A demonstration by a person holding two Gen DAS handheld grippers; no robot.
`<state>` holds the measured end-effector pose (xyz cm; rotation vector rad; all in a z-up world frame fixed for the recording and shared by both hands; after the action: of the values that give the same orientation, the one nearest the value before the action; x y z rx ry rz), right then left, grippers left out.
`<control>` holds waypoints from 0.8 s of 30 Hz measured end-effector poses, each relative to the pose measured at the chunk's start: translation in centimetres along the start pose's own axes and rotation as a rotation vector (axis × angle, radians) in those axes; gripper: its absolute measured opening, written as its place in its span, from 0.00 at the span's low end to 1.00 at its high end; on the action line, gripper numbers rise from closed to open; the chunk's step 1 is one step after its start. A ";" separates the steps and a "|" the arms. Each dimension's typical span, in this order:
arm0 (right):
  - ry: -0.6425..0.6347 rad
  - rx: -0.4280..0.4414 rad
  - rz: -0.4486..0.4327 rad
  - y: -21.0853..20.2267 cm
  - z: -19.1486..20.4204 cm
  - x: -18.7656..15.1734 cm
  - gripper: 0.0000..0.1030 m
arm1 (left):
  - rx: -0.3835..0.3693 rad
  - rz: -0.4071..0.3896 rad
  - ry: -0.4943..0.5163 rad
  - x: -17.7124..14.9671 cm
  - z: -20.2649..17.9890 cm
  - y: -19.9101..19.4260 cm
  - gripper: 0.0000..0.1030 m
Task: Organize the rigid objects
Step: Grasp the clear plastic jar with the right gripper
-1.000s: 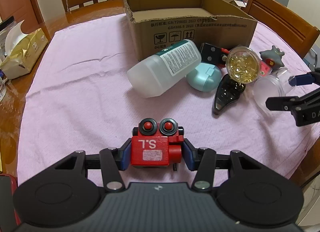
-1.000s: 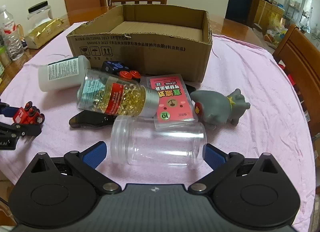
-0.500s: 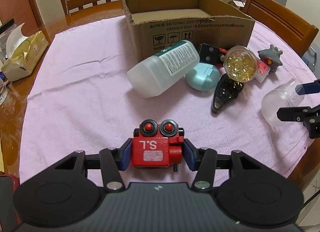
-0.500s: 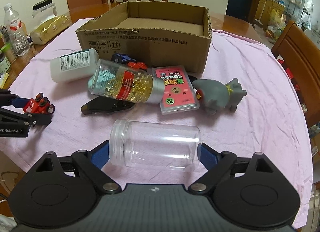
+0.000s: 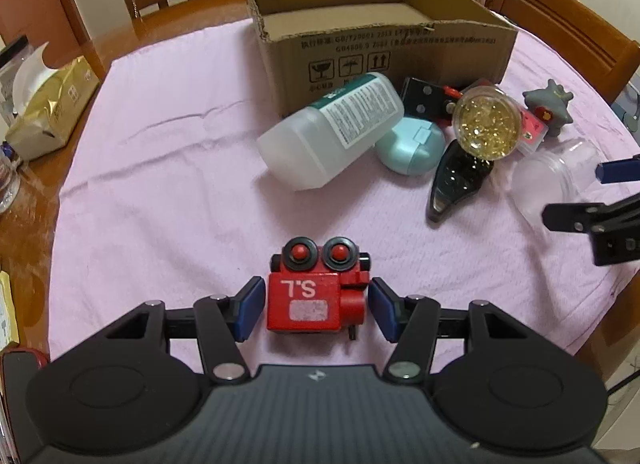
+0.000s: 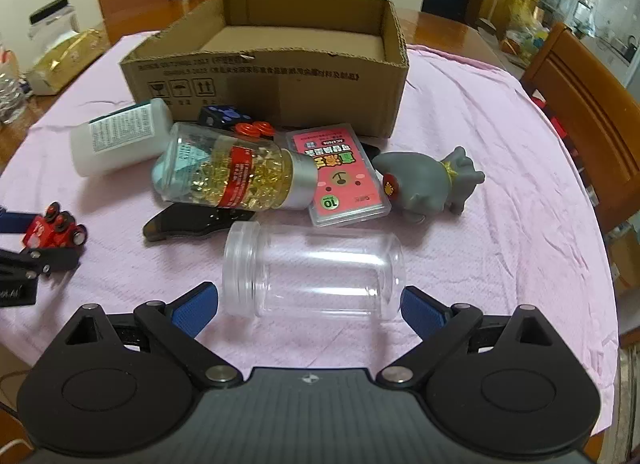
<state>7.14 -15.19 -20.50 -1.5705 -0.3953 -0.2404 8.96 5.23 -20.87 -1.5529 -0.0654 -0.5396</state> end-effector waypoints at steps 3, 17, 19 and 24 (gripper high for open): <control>0.014 -0.013 0.003 0.3 0.0 0.4 0.97 | -0.002 0.001 0.002 0.1 -0.3 0.0 0.55; -0.001 -0.048 0.035 0.4 0.3 2.1 0.92 | -0.063 0.052 0.046 0.9 -0.3 -0.1 0.49; -0.018 -0.031 0.045 0.1 0.4 2.3 0.92 | -0.080 0.055 0.066 1.2 -0.1 -0.6 0.49; -0.063 0.015 0.042 -1.4 0.7 3.3 0.92 | -0.110 0.075 0.113 1.7 0.4 -2.0 0.49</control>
<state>9.53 -14.19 -17.95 -1.5727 -0.4121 -0.1557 9.82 5.26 -18.35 -1.6220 0.1108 -0.5785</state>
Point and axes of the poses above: each gripper's, at about its wrist camera, not at the fingertips, and y roughly the way its jaws point, z to its left, x to its top, the point moved 8 cm from there along y, roughly the way its jaws point, and after that the axes turned 8 degrees about z, right-handed, at the moved point
